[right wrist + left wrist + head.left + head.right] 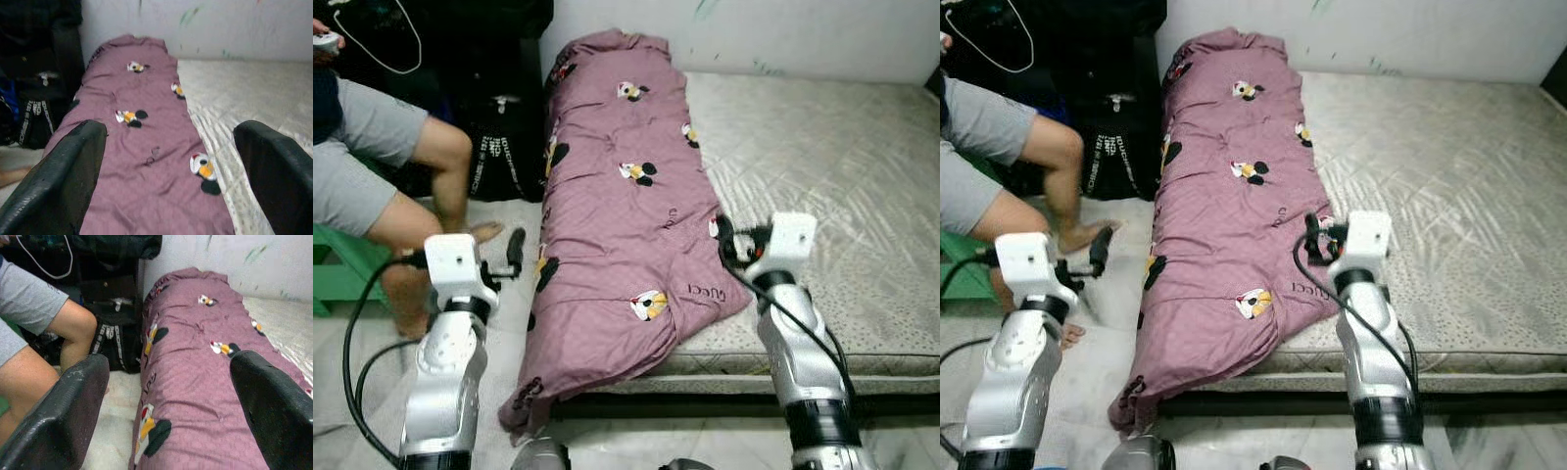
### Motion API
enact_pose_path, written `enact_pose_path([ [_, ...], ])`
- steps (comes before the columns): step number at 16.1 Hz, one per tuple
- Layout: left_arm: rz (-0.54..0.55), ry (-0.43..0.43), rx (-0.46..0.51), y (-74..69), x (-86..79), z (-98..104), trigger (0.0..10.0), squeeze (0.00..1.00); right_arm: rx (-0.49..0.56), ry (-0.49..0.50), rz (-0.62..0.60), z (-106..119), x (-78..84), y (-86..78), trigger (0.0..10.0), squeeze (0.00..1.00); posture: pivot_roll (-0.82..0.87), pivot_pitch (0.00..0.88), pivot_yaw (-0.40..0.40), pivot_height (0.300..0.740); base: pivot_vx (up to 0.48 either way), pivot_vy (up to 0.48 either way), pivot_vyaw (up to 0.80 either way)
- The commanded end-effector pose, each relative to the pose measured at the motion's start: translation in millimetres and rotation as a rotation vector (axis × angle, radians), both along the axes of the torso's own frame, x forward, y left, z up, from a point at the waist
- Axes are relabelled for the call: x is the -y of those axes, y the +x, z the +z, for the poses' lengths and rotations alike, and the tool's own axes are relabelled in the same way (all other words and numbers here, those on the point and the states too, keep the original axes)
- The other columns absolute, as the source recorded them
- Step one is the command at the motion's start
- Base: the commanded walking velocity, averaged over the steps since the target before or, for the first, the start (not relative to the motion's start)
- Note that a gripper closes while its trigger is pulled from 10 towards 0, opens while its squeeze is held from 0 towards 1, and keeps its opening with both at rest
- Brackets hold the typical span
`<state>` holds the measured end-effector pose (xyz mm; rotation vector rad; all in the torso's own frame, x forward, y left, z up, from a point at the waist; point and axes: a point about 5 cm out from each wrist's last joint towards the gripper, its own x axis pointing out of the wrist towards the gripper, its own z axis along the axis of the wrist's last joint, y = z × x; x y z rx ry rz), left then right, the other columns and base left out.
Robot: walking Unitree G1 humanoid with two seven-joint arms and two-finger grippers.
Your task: Clean up the room
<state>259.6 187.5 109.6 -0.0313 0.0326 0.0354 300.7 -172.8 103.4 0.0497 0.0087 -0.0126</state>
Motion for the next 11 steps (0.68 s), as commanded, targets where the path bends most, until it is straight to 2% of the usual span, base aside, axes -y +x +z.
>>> enact_pose_path([
  [1, -0.034, -0.002, -0.005, -1.9, 4.1, 1, 10.0, 0.0, 0.014, 0.023, -0.016, 4, -0.1, -2.5, 10.0, 0.0, 0.05, 0.033, -0.055, 0.74, 0.0, 0.0, 0.0],
  [3, -0.05, -0.002, -0.02, -1.8, 4.6, 1, 10.0, 0.0, 0.026, 0.033, -0.016, 8, -4.3, -5.8, 10.0, 0.0, 0.04, 0.051, -0.042, 0.74, 0.0, 0.0, 0.0],
  [8, -0.071, -0.003, -0.048, -6.4, 8.2, -1, 10.0, 0.0, -0.003, 0.047, -0.017, 3, -1.3, -18.2, 10.0, 0.0, 0.03, 0.087, -0.039, 0.74, 0.0, 0.0, 0.0],
  [11, -0.081, -0.003, -0.052, -6.9, 12.3, -1, 10.0, 0.0, -0.006, 0.049, -0.018, 4, -1.5, -18.2, 10.0, 0.0, 0.04, 0.096, -0.037, 0.717, 0.0, 0.0, 0.0],
])
